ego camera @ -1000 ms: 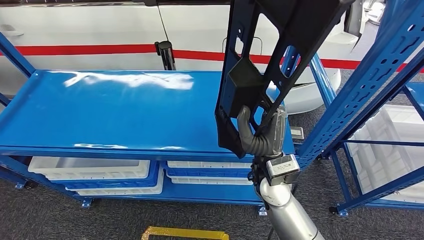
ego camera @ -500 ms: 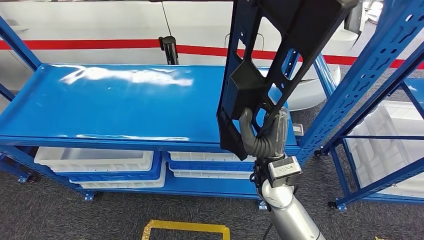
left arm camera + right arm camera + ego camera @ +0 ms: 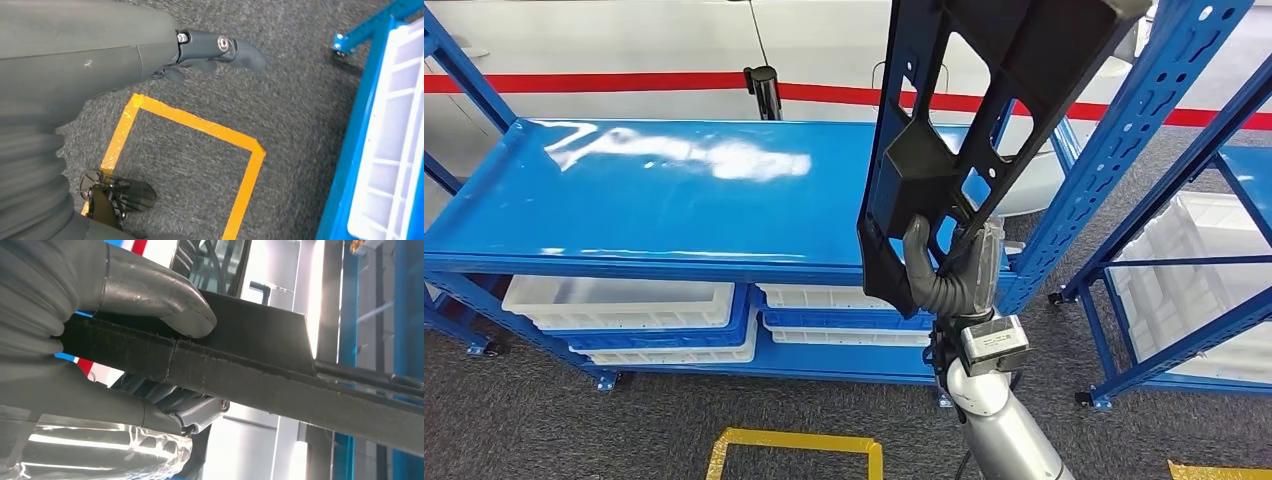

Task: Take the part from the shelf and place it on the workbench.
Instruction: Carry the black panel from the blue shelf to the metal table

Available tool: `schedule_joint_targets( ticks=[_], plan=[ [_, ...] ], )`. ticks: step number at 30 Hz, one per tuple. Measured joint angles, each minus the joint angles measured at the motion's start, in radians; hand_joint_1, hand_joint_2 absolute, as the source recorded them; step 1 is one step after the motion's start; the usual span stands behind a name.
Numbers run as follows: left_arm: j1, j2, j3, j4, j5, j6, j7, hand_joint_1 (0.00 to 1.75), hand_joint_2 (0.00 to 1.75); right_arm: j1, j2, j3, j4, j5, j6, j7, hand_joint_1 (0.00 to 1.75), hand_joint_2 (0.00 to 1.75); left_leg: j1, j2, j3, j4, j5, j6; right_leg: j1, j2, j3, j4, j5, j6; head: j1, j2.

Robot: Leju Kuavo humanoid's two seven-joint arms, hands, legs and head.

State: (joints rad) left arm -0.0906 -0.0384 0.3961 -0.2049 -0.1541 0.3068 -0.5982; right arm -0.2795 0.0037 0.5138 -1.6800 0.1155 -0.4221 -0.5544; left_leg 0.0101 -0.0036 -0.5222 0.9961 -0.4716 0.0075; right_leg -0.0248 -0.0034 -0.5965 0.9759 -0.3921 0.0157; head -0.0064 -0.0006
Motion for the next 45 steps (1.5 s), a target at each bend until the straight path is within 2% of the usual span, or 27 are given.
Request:
schedule_joint_targets(
  ticks=[2, 3, 6, 8, 9, 11, 13, 15, 17, 18, 20, 22, 23, 24, 25, 26, 28, 29, 32, 33, 34, 36, 38, 40, 42, 44, 45],
  plan=[
    [-0.001, 0.0, 0.0, 0.0, 0.0, 0.003, 0.001, 0.0, 1.75, 0.0, 0.001, 0.0, 0.0, 0.001, 0.001, -0.001, 1.75, 1.75, -0.003, 0.004, -0.005, -0.014, 0.02, 0.018, 0.002, -0.001, -0.007, -0.002, 0.004, 0.012, 0.001, 0.0],
    [-0.002, -0.001, 0.0, 0.0, -0.001, 0.003, 0.001, 0.0, 1.75, -0.001, 0.0, 0.0, -0.001, 0.001, 0.001, -0.001, 1.75, 1.75, -0.004, 0.007, -0.01, -0.023, 0.034, 0.028, 0.004, 0.0, -0.018, 0.014, -0.012, 0.01, 0.003, 0.0],
    [-0.003, -0.004, 0.0, 0.0, -0.002, 0.002, 0.002, 0.0, 1.75, -0.001, -0.004, 0.001, -0.002, 0.004, 0.002, -0.002, 1.75, 1.75, -0.007, 0.012, -0.045, -0.034, 0.071, 0.048, 0.005, 0.002, -0.084, 0.183, -0.133, -0.015, 0.007, 0.0],
    [-0.003, -0.005, 0.0, 0.0, -0.002, 0.002, 0.003, 0.0, 1.75, 0.003, -0.007, 0.001, -0.002, 0.004, 0.002, -0.004, 1.75, 1.75, -0.012, 0.012, -0.075, -0.033, 0.092, 0.051, 0.005, 0.002, -0.105, 0.287, -0.174, -0.011, 0.007, 0.0],
    [-0.003, -0.006, 0.0, 0.0, -0.003, 0.003, 0.003, 0.0, 1.75, 0.004, -0.008, 0.001, -0.002, 0.005, 0.002, -0.005, 1.75, 1.75, -0.013, 0.012, -0.09, -0.032, 0.103, 0.05, 0.005, 0.002, -0.09, 0.29, -0.166, -0.003, 0.007, 0.0],
    [-0.004, -0.008, 0.0, 0.0, -0.003, 0.004, 0.004, 0.0, 1.75, 0.005, -0.009, 0.001, -0.002, 0.007, 0.001, -0.007, 1.75, 1.75, -0.016, 0.012, -0.118, -0.025, 0.122, 0.044, 0.005, 0.001, -0.004, 0.19, -0.13, 0.013, 0.007, 0.0],
    [-0.003, -0.01, 0.0, 0.0, -0.005, 0.004, 0.004, 0.0, 1.75, 0.005, -0.009, 0.001, -0.004, 0.009, 0.001, -0.01, 1.75, 1.75, -0.02, 0.011, -0.14, -0.013, 0.136, 0.034, 0.01, 0.001, 0.095, 0.049, -0.124, 0.009, 0.006, 0.0],
    [-0.003, -0.011, 0.0, 0.0, -0.008, 0.004, 0.004, 0.0, 1.75, 0.005, -0.008, 0.001, -0.006, 0.014, 0.001, -0.013, 1.75, 1.75, -0.021, 0.012, -0.15, -0.006, 0.149, 0.024, 0.016, 0.003, 0.122, -0.007, -0.135, -0.004, 0.005, 0.0],
    [-0.002, -0.011, 0.0, 0.0, -0.011, 0.004, 0.003, 0.0, 1.75, 0.006, -0.008, 0.001, -0.006, 0.02, 0.001, -0.017, 1.75, 1.75, -0.016, 0.011, -0.155, -0.003, 0.154, 0.013, 0.01, 0.002, 0.108, -0.007, -0.123, -0.019, 0.005, 0.0],
    [-0.002, -0.012, 0.0, 0.0, -0.013, 0.004, 0.002, 0.0, 1.75, 0.007, -0.007, 0.001, -0.006, 0.023, 0.001, -0.019, 1.75, 1.75, -0.012, 0.009, -0.162, 0.011, 0.133, 0.006, 0.006, 0.001, 0.104, -0.008, -0.114, -0.03, 0.004, 0.0],
    [-0.001, -0.015, 0.0, 0.0, -0.018, 0.002, 0.001, 0.0, 1.75, 0.009, -0.005, 0.001, -0.007, 0.031, 0.001, -0.023, 1.75, 1.75, -0.003, 0.005, -0.187, 0.093, 0.04, -0.009, 0.0, -0.002, 0.091, -0.008, -0.092, -0.045, 0.001, 0.0],
    [-0.002, -0.017, 0.0, 0.0, -0.022, -0.001, 0.0, 0.0, 1.75, 0.013, -0.005, 0.0, -0.008, 0.044, 0.001, -0.028, 1.75, 1.75, 0.005, 0.004, -0.215, 0.221, -0.051, -0.023, 0.001, -0.002, 0.068, -0.006, -0.069, -0.048, 0.0, 0.0],
    [-0.003, -0.018, -0.001, 0.0, -0.023, -0.002, 0.0, 0.0, 1.75, 0.017, -0.005, 0.0, -0.008, 0.051, 0.001, -0.03, 1.75, 1.75, 0.009, 0.004, -0.217, 0.268, -0.066, -0.029, 0.001, -0.001, 0.054, -0.004, -0.059, -0.046, -0.001, 0.0],
    [-0.003, -0.018, -0.001, 0.0, -0.024, -0.003, 0.0, 0.0, 1.75, 0.021, -0.005, 0.0, -0.008, 0.057, 0.002, -0.031, 1.75, 1.75, 0.012, 0.005, -0.204, 0.283, -0.061, -0.032, 0.001, -0.001, 0.039, -0.002, -0.05, -0.042, -0.001, 0.0],
    [-0.004, -0.019, -0.002, 0.0, -0.025, -0.004, 0.0, 0.0, 1.75, 0.025, -0.005, 0.0, -0.009, 0.06, 0.002, -0.031, 1.75, 1.75, 0.016, 0.005, -0.171, 0.26, -0.041, -0.032, 0.001, 0.0, 0.026, 0.001, -0.042, -0.039, -0.001, 0.0],
    [-0.005, -0.019, -0.002, 0.0, -0.026, -0.004, 0.0, 0.0, 1.75, 0.028, -0.005, 0.0, -0.01, 0.063, 0.003, -0.031, 1.75, 1.75, 0.018, 0.004, -0.121, 0.203, -0.019, -0.03, 0.0, 0.001, 0.015, 0.004, -0.034, -0.034, -0.001, 0.0],
    [-0.011, -0.02, -0.003, -0.001, -0.029, -0.007, -0.001, 0.0, 1.75, 0.03, -0.004, 0.0, -0.015, 0.065, 0.003, -0.032, 1.75, 1.75, 0.016, 0.0, -0.019, 0.065, -0.012, -0.021, 0.001, 0.001, -0.001, 0.006, -0.02, -0.022, 0.001, 0.0],
    [-0.013, -0.02, -0.003, -0.001, -0.03, -0.009, -0.002, 0.0, 1.75, 0.03, -0.004, 0.0, -0.019, 0.066, 0.003, -0.033, 1.75, 1.75, 0.012, -0.002, 0.008, 0.023, -0.017, -0.014, 0.002, 0.001, -0.004, 0.006, -0.012, -0.015, 0.002, 0.0],
    [-0.016, -0.021, -0.003, -0.002, -0.033, -0.012, -0.005, 0.0, 1.75, 0.035, 0.0, 0.0, -0.028, 0.073, 0.001, -0.035, 1.75, 1.75, 0.002, 0.0, 0.01, -0.008, -0.003, 0.012, 0.002, -0.001, -0.009, 0.0, 0.008, 0.008, 0.001, 0.0],
    [-0.018, -0.023, -0.003, -0.002, -0.033, -0.012, -0.005, 0.0, 1.75, 0.037, 0.0, 0.0, -0.032, 0.076, -0.001, -0.035, 1.75, 1.75, 0.002, 0.003, 0.005, -0.018, 0.011, 0.023, 0.003, 0.0, -0.018, 0.008, -0.001, 0.009, 0.0, 0.0],
    [-0.019, -0.024, -0.003, -0.002, -0.033, -0.012, -0.006, 0.0, 1.75, 0.039, -0.001, 0.0, -0.035, 0.078, -0.003, -0.035, 1.75, 1.75, 0.002, 0.007, -0.004, -0.027, 0.027, 0.035, 0.004, 0.001, -0.033, 0.033, -0.026, 0.004, 0.002, 0.0],
    [-0.022, -0.027, -0.003, -0.003, -0.033, -0.013, -0.007, 0.0, 1.75, 0.044, -0.002, -0.001, -0.04, 0.085, -0.005, -0.036, 1.75, 1.75, 0.0, 0.011, -0.031, -0.035, 0.056, 0.048, 0.005, 0.002, -0.078, 0.143, -0.115, -0.013, 0.005, 0.0],
    [-0.022, -0.027, -0.003, -0.003, -0.033, -0.014, -0.007, 0.0, 1.75, 0.053, -0.004, -0.002, -0.043, 0.092, -0.006, -0.036, 1.75, 1.75, -0.003, 0.012, -0.066, -0.034, 0.083, 0.049, 0.004, 0.002, -0.106, 0.27, -0.174, -0.013, 0.008, 0.0],
    [-0.022, -0.027, -0.003, -0.003, -0.034, -0.014, -0.008, 0.0, 1.75, 0.06, -0.005, -0.003, -0.044, 0.099, -0.006, -0.036, 1.75, 1.75, -0.004, 0.012, -0.101, -0.031, 0.11, 0.045, 0.004, 0.002, -0.083, 0.298, -0.16, 0.007, 0.008, 0.0],
    [-0.023, -0.029, -0.003, -0.003, -0.034, -0.014, -0.008, 0.0, 1.75, 0.062, -0.005, -0.004, -0.047, 0.105, -0.006, -0.036, 1.75, 1.75, -0.004, 0.012, -0.134, -0.025, 0.134, 0.037, 0.003, 0.001, 0.011, 0.189, -0.123, 0.021, 0.009, 0.0],
    [-0.023, -0.029, -0.003, -0.003, -0.035, -0.014, -0.008, 0.0, 1.75, 0.063, -0.003, -0.004, -0.052, 0.108, -0.006, -0.035, 1.75, 1.75, -0.008, 0.011, -0.16, -0.014, 0.154, 0.025, 0.008, 0.003, 0.11, 0.042, -0.132, 0.014, 0.008, 0.0],
    [-0.022, -0.029, -0.003, -0.003, -0.035, -0.015, -0.008, 0.0, 1.75, 0.064, -0.003, -0.005, -0.053, 0.108, -0.006, -0.035, 1.75, 1.75, -0.009, 0.011, -0.166, -0.011, 0.163, 0.02, 0.011, 0.004, 0.13, 0.004, -0.142, 0.007, 0.007, 0.0]
  ],
)
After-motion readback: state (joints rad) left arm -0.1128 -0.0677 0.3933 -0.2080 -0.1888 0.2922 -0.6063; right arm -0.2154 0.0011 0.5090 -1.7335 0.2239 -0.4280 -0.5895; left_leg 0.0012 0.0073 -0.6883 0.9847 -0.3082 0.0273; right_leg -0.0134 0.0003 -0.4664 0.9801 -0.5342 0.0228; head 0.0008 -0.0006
